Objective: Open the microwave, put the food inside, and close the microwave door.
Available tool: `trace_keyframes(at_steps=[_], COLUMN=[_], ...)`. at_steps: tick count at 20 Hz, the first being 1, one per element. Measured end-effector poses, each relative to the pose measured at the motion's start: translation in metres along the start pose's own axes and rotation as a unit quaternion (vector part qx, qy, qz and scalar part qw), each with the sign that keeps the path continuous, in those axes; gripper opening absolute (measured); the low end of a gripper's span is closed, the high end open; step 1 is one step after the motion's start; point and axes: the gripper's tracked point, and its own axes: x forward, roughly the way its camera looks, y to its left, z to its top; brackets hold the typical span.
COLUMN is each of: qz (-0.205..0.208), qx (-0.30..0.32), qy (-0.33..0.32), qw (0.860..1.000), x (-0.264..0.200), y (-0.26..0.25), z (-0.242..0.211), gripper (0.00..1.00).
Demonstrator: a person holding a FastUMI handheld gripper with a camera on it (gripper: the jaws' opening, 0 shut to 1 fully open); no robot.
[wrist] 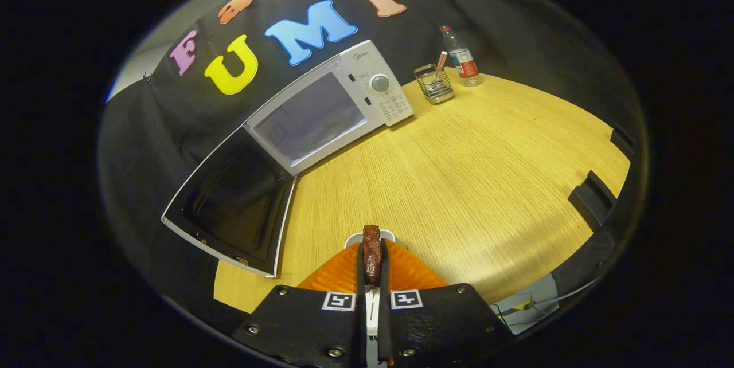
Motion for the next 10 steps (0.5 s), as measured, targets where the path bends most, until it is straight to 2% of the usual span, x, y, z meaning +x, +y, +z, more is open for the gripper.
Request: trace_keyframes(at_steps=[10], qz=[0.034], qx=[-0.01], qy=[-0.046], qw=[0.998], x=[0.004], y=[0.053], z=[0.068], gripper=[0.08])
